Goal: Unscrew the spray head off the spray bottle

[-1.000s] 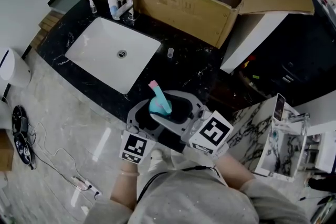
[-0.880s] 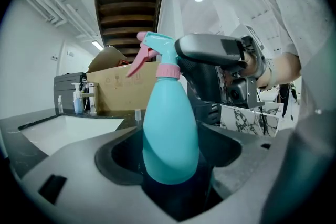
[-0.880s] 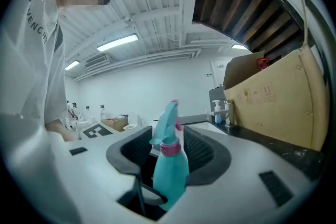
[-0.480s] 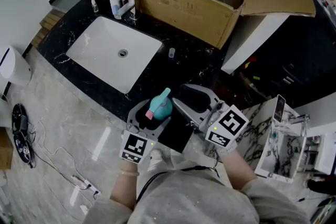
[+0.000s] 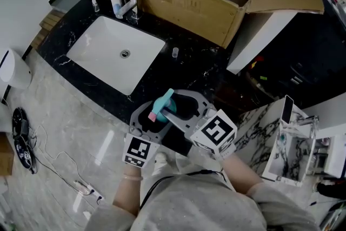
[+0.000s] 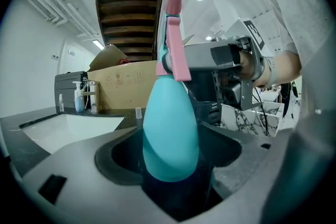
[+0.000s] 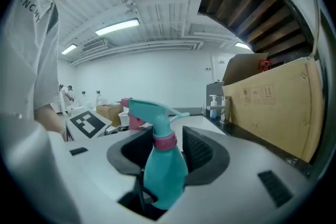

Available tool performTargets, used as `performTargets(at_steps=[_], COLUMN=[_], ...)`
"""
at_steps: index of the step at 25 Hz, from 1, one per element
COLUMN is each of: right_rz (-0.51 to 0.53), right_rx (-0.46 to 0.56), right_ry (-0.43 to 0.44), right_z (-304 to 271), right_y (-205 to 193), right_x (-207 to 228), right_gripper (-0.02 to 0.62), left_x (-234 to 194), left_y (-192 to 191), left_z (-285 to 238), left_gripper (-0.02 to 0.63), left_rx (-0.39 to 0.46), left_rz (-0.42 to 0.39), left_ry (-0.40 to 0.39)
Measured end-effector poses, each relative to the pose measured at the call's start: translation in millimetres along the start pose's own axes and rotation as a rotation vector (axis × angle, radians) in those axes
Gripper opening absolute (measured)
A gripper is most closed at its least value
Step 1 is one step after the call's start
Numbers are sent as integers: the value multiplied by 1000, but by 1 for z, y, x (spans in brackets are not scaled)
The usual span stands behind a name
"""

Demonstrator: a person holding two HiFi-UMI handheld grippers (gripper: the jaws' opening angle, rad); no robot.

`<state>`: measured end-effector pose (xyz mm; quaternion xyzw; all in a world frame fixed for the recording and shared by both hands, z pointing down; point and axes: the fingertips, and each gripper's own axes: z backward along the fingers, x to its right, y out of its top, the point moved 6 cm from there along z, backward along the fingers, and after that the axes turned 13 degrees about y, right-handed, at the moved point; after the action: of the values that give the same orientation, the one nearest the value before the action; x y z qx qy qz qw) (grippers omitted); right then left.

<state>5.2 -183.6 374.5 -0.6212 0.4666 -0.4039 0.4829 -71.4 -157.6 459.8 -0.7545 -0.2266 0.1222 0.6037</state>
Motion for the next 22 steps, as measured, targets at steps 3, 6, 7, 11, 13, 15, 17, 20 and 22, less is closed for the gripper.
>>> performTargets(at_steps=[3, 6, 7, 11, 13, 15, 17, 20, 22], right_rz=[15, 34, 34, 33, 26, 13, -3, -29, -35], right_rx=[6, 29, 38, 78, 104, 140, 183, 242, 263], right_ry=[4, 5, 6, 10, 13, 15, 14, 17, 19], right_z=[-3, -3, -2, 1, 3, 6, 9, 14, 17], right_y=[4, 7, 7, 12, 15, 19, 26, 37, 45], right_x=[-1, -3, -3, -2, -1, 0, 1, 4, 5], right_gripper=[165, 137, 137, 135, 133, 133, 133, 133, 133], left_x=[1, 1, 1, 1, 1, 1, 1, 0, 0], left_y=[0, 0, 0, -1, -1, -2, -3, -4, -5], left_z=[0, -1, 0, 0, 0, 0, 0, 0, 0], left_gripper=[336, 336, 336, 336, 336, 336, 336, 336, 336], left_rx=[-2, -5, -5, -7, -7, -6, -7, -14, -17], left_rz=[0, -3, -3, -4, -5, -2, 5, 2, -2], left_ry=[2, 3, 3, 4, 3, 3, 3, 0, 0])
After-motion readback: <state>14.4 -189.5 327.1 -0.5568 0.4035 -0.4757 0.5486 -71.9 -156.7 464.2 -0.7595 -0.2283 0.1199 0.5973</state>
